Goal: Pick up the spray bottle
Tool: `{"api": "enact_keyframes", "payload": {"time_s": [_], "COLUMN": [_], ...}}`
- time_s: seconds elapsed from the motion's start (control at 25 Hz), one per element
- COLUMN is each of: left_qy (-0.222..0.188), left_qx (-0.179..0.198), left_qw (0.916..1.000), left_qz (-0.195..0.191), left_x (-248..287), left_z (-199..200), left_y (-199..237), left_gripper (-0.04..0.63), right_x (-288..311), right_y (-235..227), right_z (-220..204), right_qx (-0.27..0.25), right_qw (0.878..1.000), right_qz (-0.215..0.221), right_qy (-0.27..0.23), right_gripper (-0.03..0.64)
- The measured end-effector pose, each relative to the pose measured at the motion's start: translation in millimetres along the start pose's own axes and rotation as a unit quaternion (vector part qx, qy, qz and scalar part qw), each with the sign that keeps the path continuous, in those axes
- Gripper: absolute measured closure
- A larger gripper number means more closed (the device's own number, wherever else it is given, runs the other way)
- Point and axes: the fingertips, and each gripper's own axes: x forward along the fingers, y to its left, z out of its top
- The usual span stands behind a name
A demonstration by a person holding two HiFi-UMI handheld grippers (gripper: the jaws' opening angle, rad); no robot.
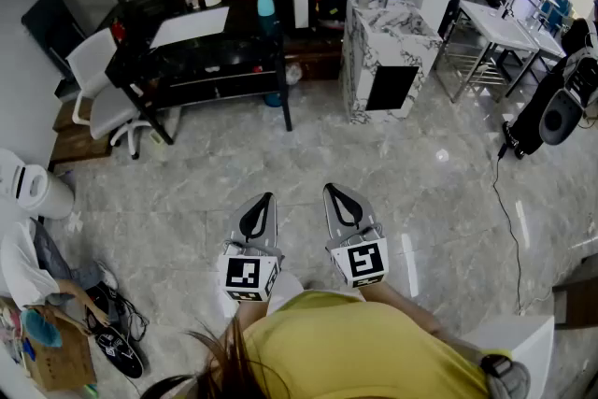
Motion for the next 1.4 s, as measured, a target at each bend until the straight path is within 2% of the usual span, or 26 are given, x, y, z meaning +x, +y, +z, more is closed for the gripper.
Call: {"api": "enact_keyframes", "payload": {"time_s": [0.44,0.68,1.0,1.4], "left_qy": [0.007,-0.003,-0.011,-0.016], "left_qx": [-0.007,-0.017,-0.016,-0.03], "left_qw": [0.9999,0.9994,0.9983,0.9959], "left_qz": [-0.011,-0.028,-0.055,-0.084], "left_x": [51,114,207,287], "left_z": [-22,-27,-3,-5], "left_y": [26,78,155,225], "left_gripper": [0.591,0.59,0.589,0.589], "right_x": [53,128,241,343], "right_y": [-17,-35,-65,-81], "right_z": [-16,-25,-16,-29], "right_qx": [0.0,-0.011,-0.014,-0.009], "right_qw": [1.0,1.0,1.0,0.999], "right_qz": [0.004,-0.002,-0.024,-0.034], "right_qy": [-0.01,-0.006,0.001,0.025], "right_gripper": [0.615,0.615,0.615,0.614]}}
